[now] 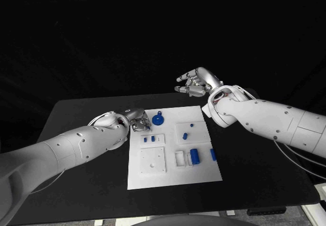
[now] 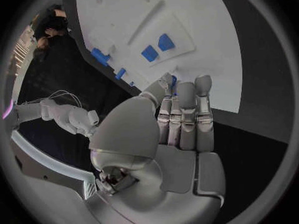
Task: Assemble the parts on the task board
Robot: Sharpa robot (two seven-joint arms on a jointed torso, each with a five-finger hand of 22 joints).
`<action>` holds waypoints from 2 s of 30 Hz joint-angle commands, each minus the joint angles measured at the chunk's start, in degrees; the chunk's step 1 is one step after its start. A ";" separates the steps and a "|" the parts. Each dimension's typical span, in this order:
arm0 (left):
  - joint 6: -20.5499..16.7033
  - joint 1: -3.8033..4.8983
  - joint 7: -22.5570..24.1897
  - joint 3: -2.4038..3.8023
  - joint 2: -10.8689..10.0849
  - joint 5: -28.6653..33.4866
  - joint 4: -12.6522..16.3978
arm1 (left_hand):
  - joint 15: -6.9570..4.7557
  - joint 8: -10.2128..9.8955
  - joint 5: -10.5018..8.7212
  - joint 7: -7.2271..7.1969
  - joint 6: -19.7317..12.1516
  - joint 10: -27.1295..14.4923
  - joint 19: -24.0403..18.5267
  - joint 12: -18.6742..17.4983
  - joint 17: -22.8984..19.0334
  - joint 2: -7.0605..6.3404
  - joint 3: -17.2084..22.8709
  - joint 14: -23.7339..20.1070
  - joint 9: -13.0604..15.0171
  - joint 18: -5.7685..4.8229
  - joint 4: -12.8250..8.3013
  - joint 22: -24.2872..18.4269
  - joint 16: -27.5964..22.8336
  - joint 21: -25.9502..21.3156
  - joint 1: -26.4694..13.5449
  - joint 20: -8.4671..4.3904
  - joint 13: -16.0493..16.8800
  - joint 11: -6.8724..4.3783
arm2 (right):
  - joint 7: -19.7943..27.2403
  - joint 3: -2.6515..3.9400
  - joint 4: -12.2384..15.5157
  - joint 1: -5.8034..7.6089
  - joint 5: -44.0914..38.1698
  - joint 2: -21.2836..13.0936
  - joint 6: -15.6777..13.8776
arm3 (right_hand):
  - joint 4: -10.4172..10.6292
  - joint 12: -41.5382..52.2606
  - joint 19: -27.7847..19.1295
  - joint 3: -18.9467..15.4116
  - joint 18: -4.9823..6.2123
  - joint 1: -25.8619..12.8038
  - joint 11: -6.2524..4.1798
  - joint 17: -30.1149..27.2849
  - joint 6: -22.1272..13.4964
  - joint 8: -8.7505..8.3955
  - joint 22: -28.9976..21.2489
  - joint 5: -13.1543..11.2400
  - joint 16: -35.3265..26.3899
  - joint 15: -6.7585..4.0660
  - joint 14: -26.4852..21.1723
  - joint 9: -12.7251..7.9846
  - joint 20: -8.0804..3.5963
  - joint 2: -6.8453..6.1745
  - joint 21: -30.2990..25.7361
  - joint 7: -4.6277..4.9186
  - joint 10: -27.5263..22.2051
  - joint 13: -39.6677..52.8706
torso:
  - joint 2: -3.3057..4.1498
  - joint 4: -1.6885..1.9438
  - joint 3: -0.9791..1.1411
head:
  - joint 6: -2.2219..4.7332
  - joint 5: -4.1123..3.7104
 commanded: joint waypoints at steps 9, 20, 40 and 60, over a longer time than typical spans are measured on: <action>1.17 -0.44 0.49 -0.08 1.21 -0.71 -1.26 | 0.01 0.17 0.32 -0.12 0.39 0.45 0.10 0.32 0.13 0.36 0.22 0.48 0.09 1.17 0.02 1.04 -0.38 0.22 0.09 -0.27 0.09 -0.03 | 0.26 0.01 0.08 0.01 -0.32 0.11 0.57 | -0.09 0.23 -0.08 0.39 0.33 -0.37 -0.18 -0.09 0.10 -0.23 0.05 0.36 0.05 0.05 -0.39 -0.08 0.16 -0.16 -0.20 0.15 -0.40 0.01 | -0.01 0.14 0.00 | -0.14 -0.32; 2.01 -1.14 0.33 -0.22 2.18 -0.74 -2.08 | 0.03 0.17 0.33 -0.10 0.30 0.35 0.10 0.32 0.26 0.36 0.33 0.49 0.09 1.18 0.00 1.06 -0.51 0.16 0.15 -0.27 0.09 0.00 | 0.27 0.01 0.06 0.01 -0.33 0.18 0.55 | -0.09 0.23 -0.08 0.39 0.33 -0.37 -0.18 -0.09 0.10 -0.23 0.05 0.36 0.05 0.05 -0.39 -0.08 0.16 -0.16 -0.20 0.15 -0.40 0.01 | 0.04 0.02 0.00 | -0.19 -0.34; 1.40 -1.42 -0.21 -0.29 3.08 -1.66 -3.50 | -0.01 0.18 0.41 -0.06 0.20 0.24 0.10 0.33 0.40 0.35 0.58 0.45 0.09 1.25 -0.10 1.08 -0.59 0.16 0.27 -0.30 0.09 0.05 | 0.26 0.01 0.06 0.01 -0.35 0.21 0.52 | -0.09 0.23 -0.08 0.39 0.33 -0.37 -0.18 -0.09 0.10 -0.23 0.05 0.36 0.05 0.05 -0.39 -0.08 0.16 -0.16 -0.20 0.15 -0.40 0.01 | 0.04 0.07 -0.03 | -0.09 -0.47; 2.55 -1.44 -1.39 -0.51 3.78 -5.44 -3.57 | -0.11 0.18 0.72 -0.13 0.55 0.63 0.17 0.34 0.49 -0.04 1.16 0.63 0.07 1.24 -0.37 1.09 -0.92 0.16 0.25 -0.39 0.10 -0.05 | 0.20 0.01 0.08 0.01 -0.36 0.21 0.64 | -0.09 0.23 -0.08 0.39 0.33 -0.37 -0.18 -0.09 0.10 -0.23 0.05 0.36 0.05 0.05 -0.39 -0.08 0.16 -0.16 -0.20 0.15 -0.40 0.01 | 0.02 0.10 -0.01 | -0.17 -0.79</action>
